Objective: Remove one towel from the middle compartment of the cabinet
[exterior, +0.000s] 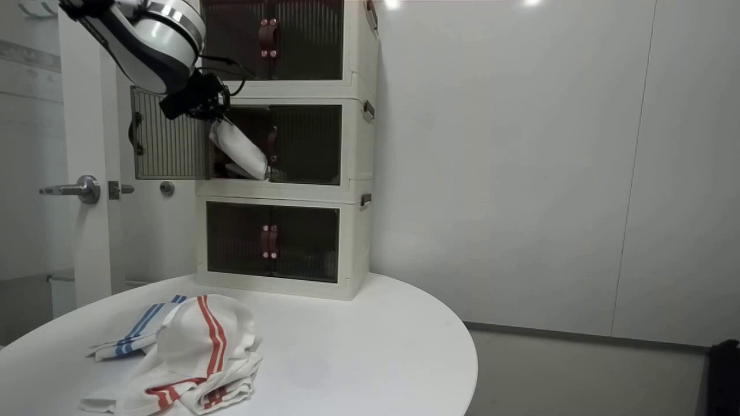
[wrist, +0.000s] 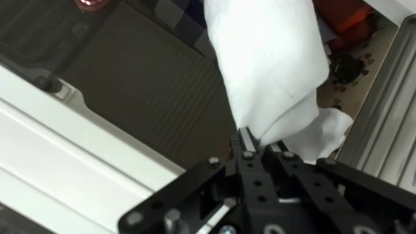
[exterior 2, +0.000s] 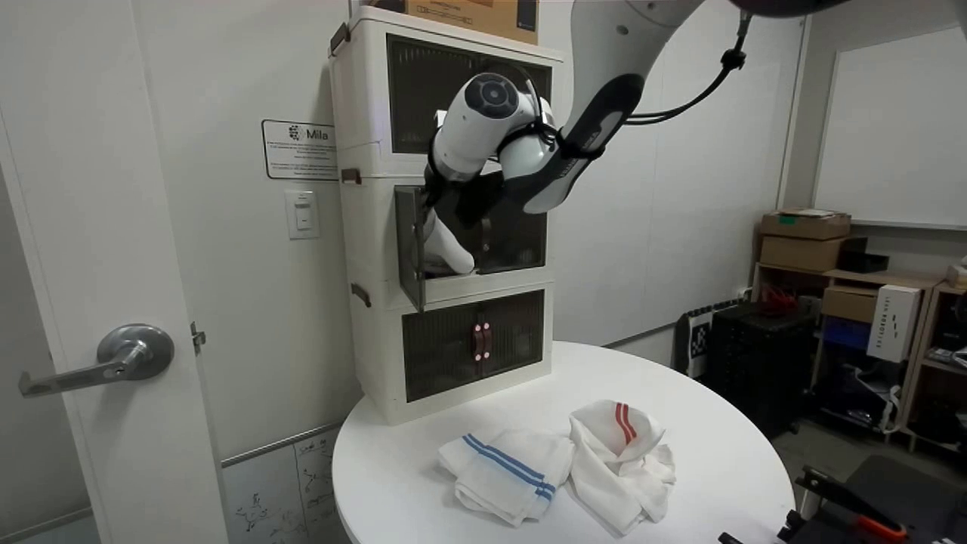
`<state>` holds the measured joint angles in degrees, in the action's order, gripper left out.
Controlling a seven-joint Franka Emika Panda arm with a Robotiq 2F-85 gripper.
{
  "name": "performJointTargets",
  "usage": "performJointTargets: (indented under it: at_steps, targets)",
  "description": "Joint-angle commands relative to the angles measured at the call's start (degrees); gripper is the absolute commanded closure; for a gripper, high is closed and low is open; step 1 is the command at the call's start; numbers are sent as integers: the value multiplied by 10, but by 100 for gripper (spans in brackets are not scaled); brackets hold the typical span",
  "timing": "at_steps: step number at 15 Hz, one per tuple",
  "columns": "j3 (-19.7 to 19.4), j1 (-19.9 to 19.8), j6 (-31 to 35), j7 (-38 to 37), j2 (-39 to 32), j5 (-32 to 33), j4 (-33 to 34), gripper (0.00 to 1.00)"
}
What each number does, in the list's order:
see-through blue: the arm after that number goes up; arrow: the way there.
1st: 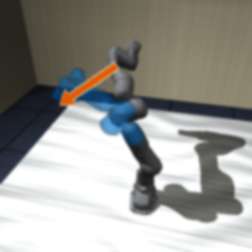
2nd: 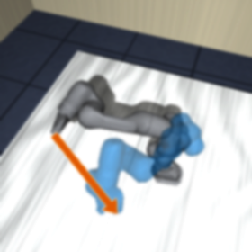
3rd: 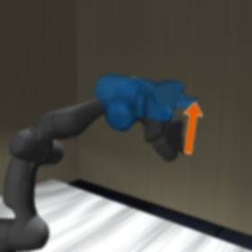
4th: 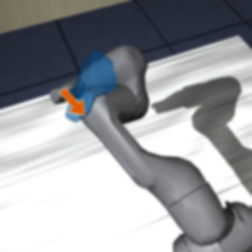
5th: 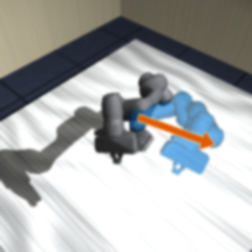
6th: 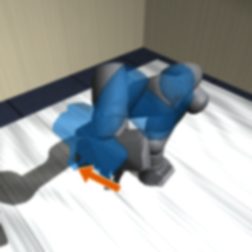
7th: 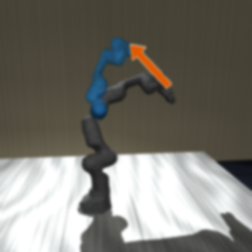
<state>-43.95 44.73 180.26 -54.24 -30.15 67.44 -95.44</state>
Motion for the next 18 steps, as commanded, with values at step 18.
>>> performJointTargets:
  at_steps: [18]
  targets:
    - [-11, 24, -149, 97, 268, -26, -250, 89]
